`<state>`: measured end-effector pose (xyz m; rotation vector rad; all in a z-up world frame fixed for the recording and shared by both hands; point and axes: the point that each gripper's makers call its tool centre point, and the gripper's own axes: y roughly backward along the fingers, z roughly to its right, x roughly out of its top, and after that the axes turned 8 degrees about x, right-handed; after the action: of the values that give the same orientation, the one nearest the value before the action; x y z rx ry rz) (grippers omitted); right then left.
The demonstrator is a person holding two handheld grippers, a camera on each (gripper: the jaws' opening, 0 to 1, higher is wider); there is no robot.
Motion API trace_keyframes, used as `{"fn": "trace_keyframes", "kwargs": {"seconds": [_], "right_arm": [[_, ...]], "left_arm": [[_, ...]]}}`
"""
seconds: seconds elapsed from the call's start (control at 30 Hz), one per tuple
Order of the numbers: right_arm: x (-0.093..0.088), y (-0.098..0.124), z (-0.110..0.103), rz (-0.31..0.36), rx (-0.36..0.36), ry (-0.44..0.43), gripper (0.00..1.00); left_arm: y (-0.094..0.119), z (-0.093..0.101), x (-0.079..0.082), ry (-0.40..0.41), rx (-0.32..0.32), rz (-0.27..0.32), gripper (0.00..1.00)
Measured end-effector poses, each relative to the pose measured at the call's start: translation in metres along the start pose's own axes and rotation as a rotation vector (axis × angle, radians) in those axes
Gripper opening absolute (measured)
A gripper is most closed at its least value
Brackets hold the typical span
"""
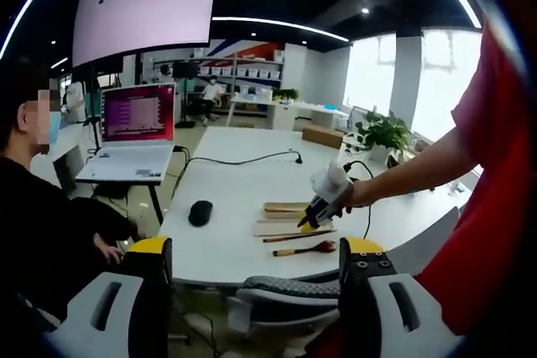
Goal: Arrange the utensils inside the cutlery case until each visible utensil rests in its matching compartment.
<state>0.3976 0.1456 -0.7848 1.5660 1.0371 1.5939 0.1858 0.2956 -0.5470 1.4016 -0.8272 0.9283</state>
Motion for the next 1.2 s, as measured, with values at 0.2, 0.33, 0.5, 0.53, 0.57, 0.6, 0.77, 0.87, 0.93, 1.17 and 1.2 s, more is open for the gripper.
{"fn": "trace_keyframes", "kwargs": {"seconds": [0.2,0.33,0.5,0.53,0.57,0.6,0.77,0.87,0.93,1.17,1.2], "right_arm": [[-0.001,-0.004,0.001,-0.008,0.005,0.001,0.09],[0.000,-0.008,0.002,-0.016,0.006,0.023,0.08],[0.005,-0.013,-0.001,-0.018,0.019,0.027,0.08],[0.006,-0.014,-0.002,-0.017,0.022,0.028,0.08],[0.007,-0.016,-0.003,-0.019,0.027,0.033,0.08],[0.007,-0.017,-0.003,-0.021,0.027,0.035,0.08],[0.007,-0.020,-0.001,-0.037,0.025,0.035,0.08],[0.005,-0.022,-0.001,-0.047,0.026,0.021,0.08],[0.002,-0.024,-0.001,-0.056,0.027,0.015,0.09],[0.001,-0.025,-0.002,-0.070,0.033,0.020,0.09],[0.000,-0.026,-0.002,-0.071,0.032,0.021,0.09]], "left_arm": [[0.000,-0.001,-0.005,0.018,0.009,-0.008,0.83],[0.002,-0.003,-0.005,0.015,0.012,-0.007,0.83],[0.003,-0.006,-0.007,0.022,0.024,-0.014,0.83],[0.004,-0.007,-0.007,0.022,0.026,-0.013,0.83],[0.004,-0.007,-0.008,0.023,0.029,-0.013,0.83],[0.005,-0.008,-0.008,0.024,0.031,-0.013,0.83],[0.006,-0.011,-0.010,0.027,0.041,-0.015,0.83],[0.007,-0.012,-0.010,0.027,0.044,-0.015,0.83],[0.007,-0.013,-0.011,0.029,0.048,-0.014,0.83],[0.010,-0.016,-0.015,0.031,0.058,-0.022,0.82],[0.010,-0.017,-0.016,0.031,0.060,-0.024,0.82]]}}
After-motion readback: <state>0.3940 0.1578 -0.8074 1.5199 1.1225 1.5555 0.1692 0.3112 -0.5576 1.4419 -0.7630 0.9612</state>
